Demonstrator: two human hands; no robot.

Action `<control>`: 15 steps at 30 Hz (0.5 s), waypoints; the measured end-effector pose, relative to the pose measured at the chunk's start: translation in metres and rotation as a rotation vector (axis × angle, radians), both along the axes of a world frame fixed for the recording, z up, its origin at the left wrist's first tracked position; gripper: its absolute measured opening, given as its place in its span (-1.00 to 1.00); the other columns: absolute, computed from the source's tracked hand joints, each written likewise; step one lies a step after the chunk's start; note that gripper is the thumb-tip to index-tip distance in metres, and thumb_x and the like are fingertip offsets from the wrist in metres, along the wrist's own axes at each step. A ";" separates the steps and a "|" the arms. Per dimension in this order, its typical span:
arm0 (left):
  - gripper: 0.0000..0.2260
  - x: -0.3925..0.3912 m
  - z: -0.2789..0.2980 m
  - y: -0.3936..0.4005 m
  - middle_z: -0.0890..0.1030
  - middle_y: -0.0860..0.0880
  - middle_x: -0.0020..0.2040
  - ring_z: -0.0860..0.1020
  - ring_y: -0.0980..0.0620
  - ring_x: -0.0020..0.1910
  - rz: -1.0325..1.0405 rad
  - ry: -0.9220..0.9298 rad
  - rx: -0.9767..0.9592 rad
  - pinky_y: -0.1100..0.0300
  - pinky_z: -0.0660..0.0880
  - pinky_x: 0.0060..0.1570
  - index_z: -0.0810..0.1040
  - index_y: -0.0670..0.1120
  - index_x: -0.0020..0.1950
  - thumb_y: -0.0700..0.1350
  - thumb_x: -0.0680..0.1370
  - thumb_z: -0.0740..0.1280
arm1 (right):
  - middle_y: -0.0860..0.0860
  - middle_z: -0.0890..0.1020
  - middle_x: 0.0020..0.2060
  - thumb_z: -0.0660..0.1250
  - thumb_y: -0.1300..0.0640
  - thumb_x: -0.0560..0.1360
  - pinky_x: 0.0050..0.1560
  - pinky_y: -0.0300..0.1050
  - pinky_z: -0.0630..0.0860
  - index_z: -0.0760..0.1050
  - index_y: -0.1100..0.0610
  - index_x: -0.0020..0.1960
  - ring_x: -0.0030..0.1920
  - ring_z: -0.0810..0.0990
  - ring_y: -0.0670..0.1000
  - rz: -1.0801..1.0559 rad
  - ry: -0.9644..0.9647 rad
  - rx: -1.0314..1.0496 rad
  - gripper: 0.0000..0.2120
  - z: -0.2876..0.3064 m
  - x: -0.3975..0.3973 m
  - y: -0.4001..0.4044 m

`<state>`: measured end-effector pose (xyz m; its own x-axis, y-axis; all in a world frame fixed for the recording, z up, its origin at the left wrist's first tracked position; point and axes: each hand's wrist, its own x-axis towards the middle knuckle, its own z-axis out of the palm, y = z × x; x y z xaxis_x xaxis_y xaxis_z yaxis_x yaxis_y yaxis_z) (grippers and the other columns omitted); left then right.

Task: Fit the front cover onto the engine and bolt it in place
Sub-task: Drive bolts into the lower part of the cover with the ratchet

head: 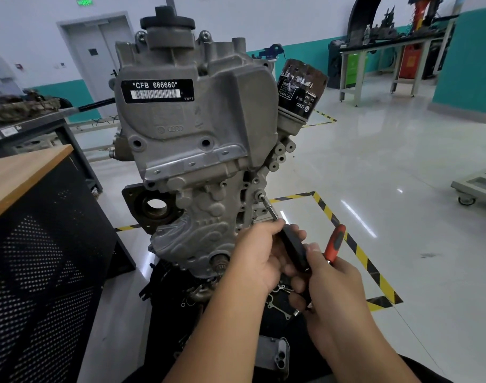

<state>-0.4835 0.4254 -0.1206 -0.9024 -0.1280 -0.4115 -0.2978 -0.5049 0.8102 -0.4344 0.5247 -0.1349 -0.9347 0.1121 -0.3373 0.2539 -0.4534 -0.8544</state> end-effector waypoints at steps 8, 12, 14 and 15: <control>-0.86 -0.002 -0.003 0.005 0.66 -0.21 -0.19 0.67 -0.12 -0.31 0.057 0.024 -0.018 0.04 0.63 -0.34 0.62 -0.26 -0.11 -0.21 0.60 0.38 | 0.05 0.52 -0.49 0.46 0.13 0.55 -0.53 -0.18 0.45 0.52 0.24 -0.02 -0.54 0.47 -0.04 -0.011 0.048 0.094 -0.81 -0.002 0.002 0.000; -0.78 -0.002 -0.002 0.002 0.71 -0.19 -0.21 0.69 -0.11 -0.34 0.022 0.027 -0.028 0.10 0.59 -0.44 0.62 -0.20 -0.18 -0.17 0.64 0.33 | 0.08 0.51 -0.45 0.38 0.02 0.62 -0.53 -0.15 0.38 0.56 0.23 -0.01 -0.54 0.42 0.00 0.038 0.036 0.036 -0.75 0.001 0.002 0.000; -0.78 -0.002 -0.004 0.003 0.63 -0.20 -0.32 0.62 -0.11 -0.41 0.069 0.068 -0.042 0.05 0.63 -0.33 0.59 -0.24 -0.25 -0.24 0.60 0.39 | 0.04 0.51 -0.46 0.52 0.09 0.51 -0.52 -0.16 0.41 0.51 0.24 -0.05 -0.52 0.46 -0.01 0.052 0.057 0.054 -0.74 0.001 0.002 0.001; -0.76 -0.002 -0.004 0.004 0.59 -0.20 -0.36 0.59 -0.11 -0.43 0.083 0.081 -0.047 0.06 0.62 -0.32 0.59 -0.24 -0.30 -0.26 0.58 0.41 | 0.02 0.51 -0.48 0.56 0.15 0.46 -0.51 -0.16 0.43 0.48 0.23 -0.07 -0.52 0.47 -0.02 0.042 0.068 0.076 -0.72 0.001 0.002 0.001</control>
<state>-0.4859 0.4292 -0.1248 -0.9179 -0.2209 -0.3296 -0.1894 -0.4860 0.8532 -0.4323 0.5259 -0.1344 -0.9594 0.0951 -0.2654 0.2120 -0.3771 -0.9016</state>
